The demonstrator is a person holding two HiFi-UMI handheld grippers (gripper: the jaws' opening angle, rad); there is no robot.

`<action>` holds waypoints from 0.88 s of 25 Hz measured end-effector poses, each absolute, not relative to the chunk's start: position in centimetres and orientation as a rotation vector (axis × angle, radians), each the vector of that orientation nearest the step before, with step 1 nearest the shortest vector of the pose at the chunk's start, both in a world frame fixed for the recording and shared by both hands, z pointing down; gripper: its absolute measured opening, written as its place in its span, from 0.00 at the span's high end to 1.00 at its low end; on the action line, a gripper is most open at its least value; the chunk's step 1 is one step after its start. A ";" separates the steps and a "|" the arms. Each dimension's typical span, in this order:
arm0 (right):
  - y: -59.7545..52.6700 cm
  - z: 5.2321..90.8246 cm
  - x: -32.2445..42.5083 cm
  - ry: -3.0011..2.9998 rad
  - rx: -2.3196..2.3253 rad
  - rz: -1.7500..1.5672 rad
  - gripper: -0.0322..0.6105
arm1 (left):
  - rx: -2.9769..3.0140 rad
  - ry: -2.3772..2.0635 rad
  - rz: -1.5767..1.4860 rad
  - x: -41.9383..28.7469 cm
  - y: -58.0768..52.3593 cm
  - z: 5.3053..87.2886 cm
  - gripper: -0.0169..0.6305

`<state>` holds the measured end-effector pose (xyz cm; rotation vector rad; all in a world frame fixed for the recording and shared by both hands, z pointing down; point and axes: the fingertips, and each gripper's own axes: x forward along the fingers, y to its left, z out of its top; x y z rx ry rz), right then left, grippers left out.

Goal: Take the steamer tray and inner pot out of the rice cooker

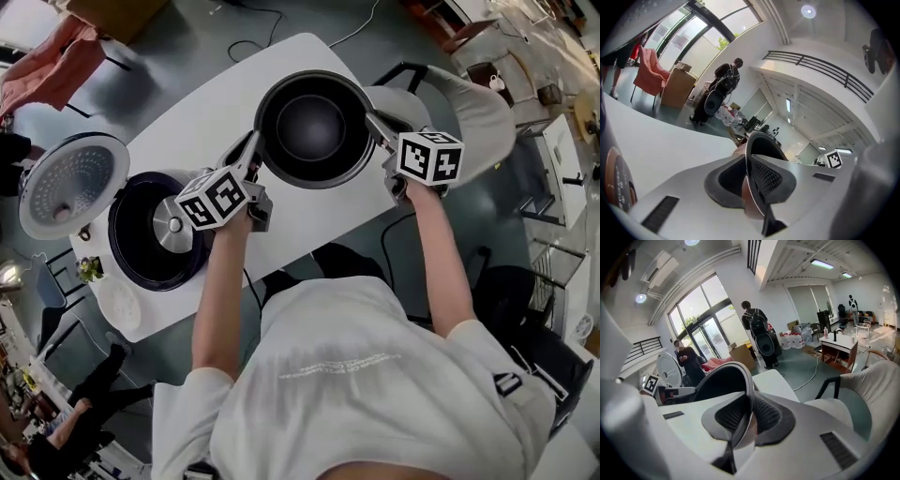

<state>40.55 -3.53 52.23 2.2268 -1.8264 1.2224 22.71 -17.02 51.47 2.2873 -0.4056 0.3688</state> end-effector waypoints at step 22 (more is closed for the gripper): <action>-9.8 60.0 42.3 -1.885 2.029 1.269 0.83 | 2.201 -0.603 0.448 22.7 -20.2 59.2 0.87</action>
